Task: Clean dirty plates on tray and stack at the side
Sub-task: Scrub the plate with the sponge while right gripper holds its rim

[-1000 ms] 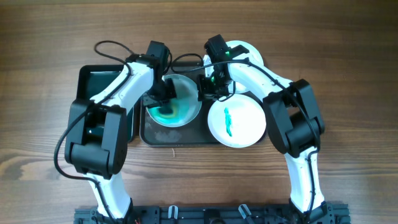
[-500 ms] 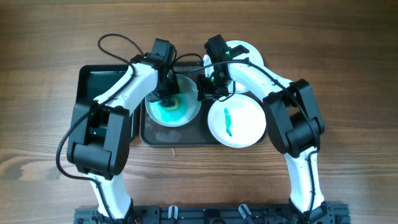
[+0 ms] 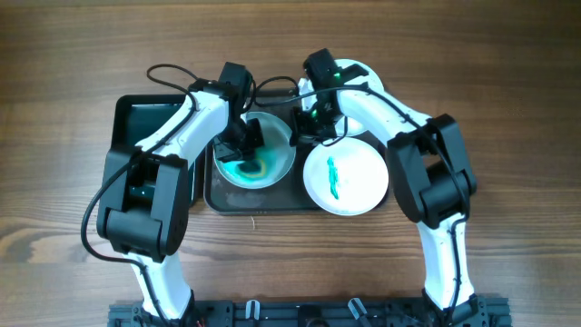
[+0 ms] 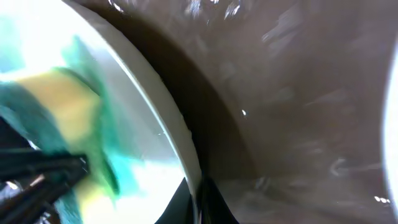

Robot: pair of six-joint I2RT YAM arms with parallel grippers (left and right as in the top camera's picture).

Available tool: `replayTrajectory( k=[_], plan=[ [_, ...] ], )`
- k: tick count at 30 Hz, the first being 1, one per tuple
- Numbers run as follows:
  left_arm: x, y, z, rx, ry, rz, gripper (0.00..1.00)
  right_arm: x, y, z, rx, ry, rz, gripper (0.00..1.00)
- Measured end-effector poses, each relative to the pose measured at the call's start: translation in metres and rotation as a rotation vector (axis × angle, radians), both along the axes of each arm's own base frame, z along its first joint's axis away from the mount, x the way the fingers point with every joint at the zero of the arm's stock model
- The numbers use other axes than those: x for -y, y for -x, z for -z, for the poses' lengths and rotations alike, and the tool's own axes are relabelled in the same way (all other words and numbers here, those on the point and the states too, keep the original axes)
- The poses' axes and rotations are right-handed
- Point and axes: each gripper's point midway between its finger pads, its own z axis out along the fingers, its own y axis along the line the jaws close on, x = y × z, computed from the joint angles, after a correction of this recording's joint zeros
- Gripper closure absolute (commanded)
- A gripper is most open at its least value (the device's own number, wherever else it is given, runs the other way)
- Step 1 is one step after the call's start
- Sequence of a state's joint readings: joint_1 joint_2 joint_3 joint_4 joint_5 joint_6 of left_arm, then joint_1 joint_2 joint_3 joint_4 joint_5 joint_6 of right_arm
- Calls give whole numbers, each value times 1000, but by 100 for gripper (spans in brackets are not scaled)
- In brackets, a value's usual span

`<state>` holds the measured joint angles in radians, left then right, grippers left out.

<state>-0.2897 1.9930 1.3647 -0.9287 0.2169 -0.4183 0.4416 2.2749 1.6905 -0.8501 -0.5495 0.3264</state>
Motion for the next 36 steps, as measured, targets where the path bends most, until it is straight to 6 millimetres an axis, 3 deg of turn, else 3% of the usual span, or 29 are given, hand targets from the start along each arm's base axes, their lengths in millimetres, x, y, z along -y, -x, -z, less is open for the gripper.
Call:
replayTrajectory(
  k=[6, 10, 14, 19, 23, 26, 29, 33, 36],
  plan=[
    [51, -5, -18, 35, 305, 107, 96, 4, -6, -1, 2, -29, 6, 96],
    [60, -12, -23, 71, 349, 128, 96, 0, -4, -3, -4, -47, 0, 96],
    [41, -21, -12, 100, 213, 77, 96, 0, -4, -3, -4, -49, 0, 96],
    [-10, -38, 1, 174, -109, -13, 96, -1, -3, 0, -9, -47, -3, 96],
    [-52, -32, 1, 169, -346, -100, 96, -3, -1, 2, -13, -49, -8, 95],
    [-65, -26, -1, 152, -417, -139, 96, -5, 0, 1, -17, -55, -12, 96],
    [-58, -19, 1, 116, -374, -141, 96, -5, 1, 1, -18, -53, -15, 96],
    [-13, -14, 3, 58, -93, -57, 96, -1, -1, 2, -15, -43, -7, 96],
    [30, -13, -8, 58, 160, 47, 96, 0, -2, 2, -16, -44, -5, 96]
  ],
)
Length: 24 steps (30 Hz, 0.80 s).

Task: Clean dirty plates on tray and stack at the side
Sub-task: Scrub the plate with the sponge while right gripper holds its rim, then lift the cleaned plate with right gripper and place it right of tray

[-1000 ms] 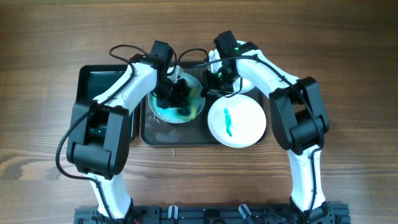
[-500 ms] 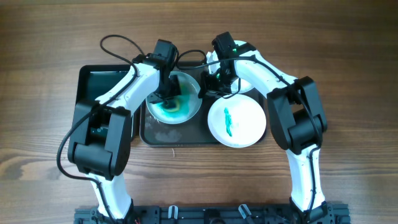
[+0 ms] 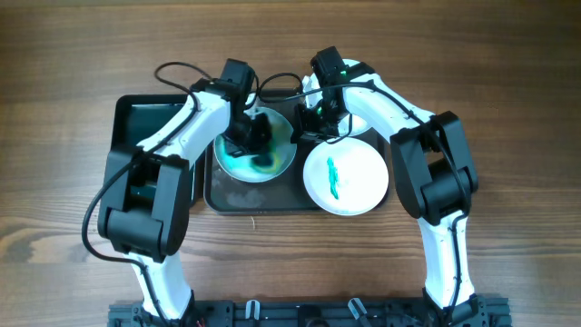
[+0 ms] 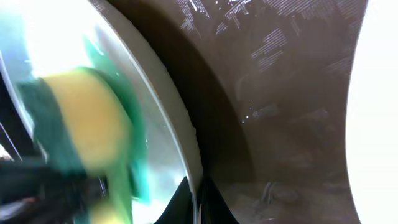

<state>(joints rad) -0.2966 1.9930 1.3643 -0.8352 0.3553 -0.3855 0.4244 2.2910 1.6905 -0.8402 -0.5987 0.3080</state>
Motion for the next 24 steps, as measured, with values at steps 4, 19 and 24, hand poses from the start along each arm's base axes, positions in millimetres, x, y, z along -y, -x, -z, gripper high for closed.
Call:
replayTrajectory(
  k=[4, 19, 24],
  plan=[
    [25, -7, -10, 49, 134, 65, 96, -1, 0, -1, -2, -5, -1, 96],
    [-96, -17, -19, 9, -464, -251, 96, 1, -1, 4, -3, 43, 30, 96],
    [-107, -58, -99, 87, -363, -317, 96, 16, -12, -7, 80, 136, 59, 96]
  ],
)
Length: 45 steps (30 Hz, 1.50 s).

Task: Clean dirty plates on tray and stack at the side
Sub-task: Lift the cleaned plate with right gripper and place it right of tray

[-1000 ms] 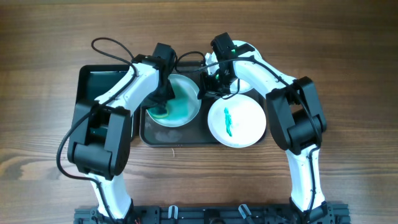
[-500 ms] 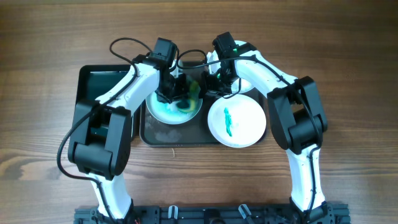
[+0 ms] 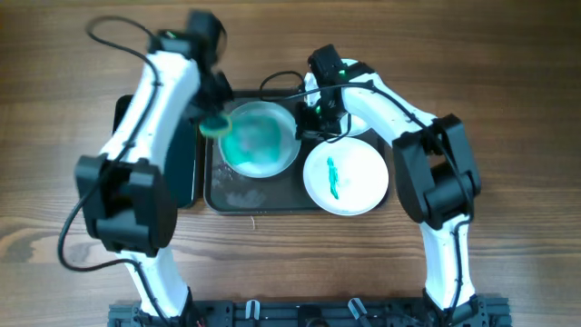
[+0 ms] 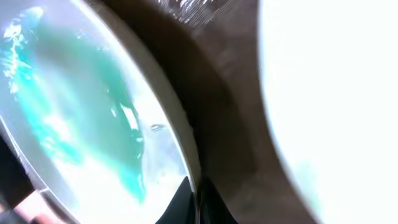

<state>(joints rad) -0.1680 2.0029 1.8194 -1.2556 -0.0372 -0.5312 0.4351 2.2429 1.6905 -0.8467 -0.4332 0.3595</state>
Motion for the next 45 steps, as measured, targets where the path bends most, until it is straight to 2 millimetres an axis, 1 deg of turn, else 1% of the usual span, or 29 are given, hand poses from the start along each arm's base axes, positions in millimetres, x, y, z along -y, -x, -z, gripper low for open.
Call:
replayTrajectory(
  k=[1, 2, 3, 4, 5, 7, 8, 10, 13, 15, 17, 21, 28, 34, 39, 45],
  plan=[
    [-1, -5, -9, 21, 16, -1, 96, 5, -4, -8, 32, 26, 9, 96],
    [-2, -9, -26, 39, 43, 1, 96, 9, -8, -20, 74, 50, 16, 96],
    [-3, -10, -34, 47, 56, 2, 96, 12, -12, -32, 115, 69, 21, 96],
    [-2, -11, -41, 55, 70, 4, 96, 16, -15, -50, 172, 98, 27, 96],
    [-2, -12, -45, 63, 81, 6, 96, 17, -15, -65, 221, 121, 27, 96],
    [-3, -11, -46, 60, 90, 15, 96, 15, -13, -93, 312, 167, 19, 96],
    [-4, -10, -46, 57, 92, 18, 96, 13, -9, -103, 351, 199, 12, 96],
    [-4, -11, -46, 57, 94, 21, 96, 11, 2, -118, 422, 295, -9, 96],
    [-4, -11, -46, 57, 98, 22, 96, 14, 19, -124, 507, 494, -33, 96],
    [-4, -11, -46, 57, 98, 25, 96, 17, 26, -128, 558, 603, -33, 96],
    [-4, -10, -46, 56, 97, 25, 96, 25, 33, -138, 629, 736, -17, 96],
    [-4, -11, -46, 57, 97, 25, 96, 29, 42, -157, 749, 886, 0, 96],
    [-4, -11, -46, 57, 97, 25, 96, 27, 45, -188, 936, 1023, 16, 96],
    [-4, -11, -46, 57, 97, 25, 96, 24, 49, -201, 1006, 1081, 2, 96],
    [-4, -10, -46, 56, 97, 25, 96, 27, 48, -206, 1031, 1104, 13, 96],
    [-4, -11, -46, 57, 97, 25, 96, 31, 47, -217, 1063, 1143, 3, 96]
  ],
)
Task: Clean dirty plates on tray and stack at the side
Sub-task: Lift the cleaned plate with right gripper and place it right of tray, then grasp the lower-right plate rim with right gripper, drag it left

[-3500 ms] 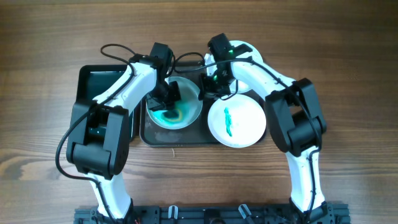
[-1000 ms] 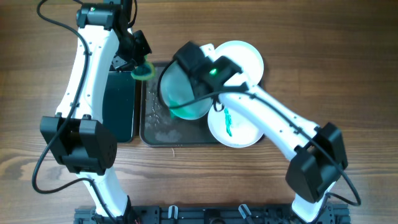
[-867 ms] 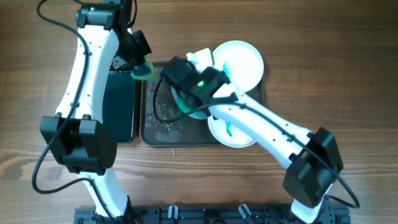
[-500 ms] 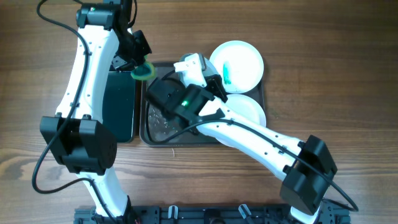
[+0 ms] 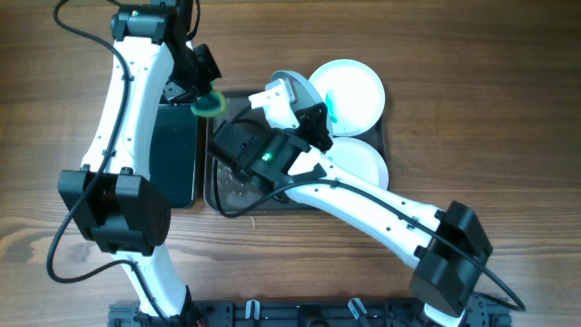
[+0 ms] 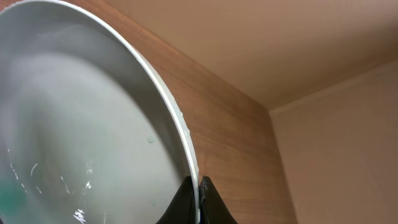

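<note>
My right gripper (image 6: 198, 186) is shut on the rim of a grey-white plate (image 6: 81, 124). The plate is wet, with a trace of teal at its lower left. In the overhead view this plate (image 5: 295, 84) is raised and tilted on edge over the back of the dark tray (image 5: 238, 189), with the right gripper (image 5: 307, 107) beneath it. My left gripper (image 5: 203, 96) is shut on a green-yellow sponge (image 5: 208, 105), just left of the tray's back corner. A white plate (image 5: 356, 84) lies at the back right. Another (image 5: 368, 163) lies on the tray's right side, partly under my right arm.
A black bin (image 5: 172, 154) stands against the tray's left side. My right arm (image 5: 363, 213) stretches diagonally across the tray's front. Water drops spot the tray's floor. Wooden table (image 5: 508, 109) extends on all sides.
The plate lay flat in the tray, smeared with teal. It is now lifted and tilted in my right gripper. The right arm has swung across the tray. The sponge has moved slightly up and left.
The sponge in my left gripper lay on the teal-stained plate at the first two moments, with my right gripper pinching the rim. Then the sponge was off the plate at its left edge, the teal spread thin. Now the plate is held up off the tray.
</note>
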Robot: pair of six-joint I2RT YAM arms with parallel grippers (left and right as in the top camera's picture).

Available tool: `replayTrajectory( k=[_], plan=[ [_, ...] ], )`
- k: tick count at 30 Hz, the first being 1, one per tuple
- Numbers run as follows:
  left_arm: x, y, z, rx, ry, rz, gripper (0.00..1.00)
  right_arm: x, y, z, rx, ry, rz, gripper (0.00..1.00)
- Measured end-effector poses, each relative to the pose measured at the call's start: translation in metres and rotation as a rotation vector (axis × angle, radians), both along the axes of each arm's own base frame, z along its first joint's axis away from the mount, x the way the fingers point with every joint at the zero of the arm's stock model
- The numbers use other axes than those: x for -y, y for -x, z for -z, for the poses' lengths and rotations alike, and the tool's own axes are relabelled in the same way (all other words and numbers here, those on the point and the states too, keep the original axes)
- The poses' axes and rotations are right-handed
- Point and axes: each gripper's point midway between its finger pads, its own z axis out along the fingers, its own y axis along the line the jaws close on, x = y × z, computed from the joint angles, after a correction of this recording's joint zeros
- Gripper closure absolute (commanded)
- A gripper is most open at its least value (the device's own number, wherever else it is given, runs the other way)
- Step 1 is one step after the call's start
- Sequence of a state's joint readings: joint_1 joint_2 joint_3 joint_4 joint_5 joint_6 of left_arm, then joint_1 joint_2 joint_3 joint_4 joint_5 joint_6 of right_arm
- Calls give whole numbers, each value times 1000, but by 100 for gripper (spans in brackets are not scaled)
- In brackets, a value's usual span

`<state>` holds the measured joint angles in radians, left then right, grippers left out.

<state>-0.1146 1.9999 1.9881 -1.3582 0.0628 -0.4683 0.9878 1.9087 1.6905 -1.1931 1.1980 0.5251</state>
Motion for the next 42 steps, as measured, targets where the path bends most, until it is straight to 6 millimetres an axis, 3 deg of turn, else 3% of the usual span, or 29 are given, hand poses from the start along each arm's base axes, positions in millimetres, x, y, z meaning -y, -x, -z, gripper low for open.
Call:
replayTrajectory(
  k=[3, 8, 10, 12, 16, 18, 19, 20, 23, 26, 30, 35, 40, 42],
  plan=[
    [0, 0, 0, 0, 0, 0, 96, -2, 4, 5, -56, -57, -13, 96],
    [1, 0, 0, 0, 0, 3, 96, -18, 10, 63, -422, -355, -44, 96],
    [5, 1, 0, 0, 0, 11, 96, -16, 7, 76, -539, -473, -40, 96],
    [10, 2, 0, 0, 0, 24, 96, -6, -1, 77, -627, -608, -32, 96],
    [19, 3, 0, 2, 1, 45, 96, 55, -25, 31, -603, -879, 5, 96],
    [20, 2, 0, 6, 1, 47, 96, 112, -35, -3, -503, -998, 62, 96],
    [20, 1, 0, 8, 2, 47, 96, 134, -37, -12, -466, -1030, 89, 96],
    [20, 1, -1, 10, 2, 47, 96, 170, -38, -22, -412, -1062, 145, 96],
    [20, 1, -1, 11, 2, 47, 96, 247, -33, -25, -333, -1106, 294, 96],
    [21, 1, -1, 12, 2, 48, 96, 300, -31, -4, -283, -1132, 414, 96],
    [24, 1, -1, 12, 2, 55, 96, 337, -17, 56, -290, -1177, 562, 96],
    [29, 2, -1, 11, 4, 68, 96, 355, 13, 141, -313, -1230, 717, 96],
    [30, 3, -1, 11, 5, 71, 96, 351, 21, 185, -276, -1244, 723, 96],
    [30, 3, -1, 11, 5, 71, 96, 348, 28, 200, -286, -1246, 731, 85]
  ],
)
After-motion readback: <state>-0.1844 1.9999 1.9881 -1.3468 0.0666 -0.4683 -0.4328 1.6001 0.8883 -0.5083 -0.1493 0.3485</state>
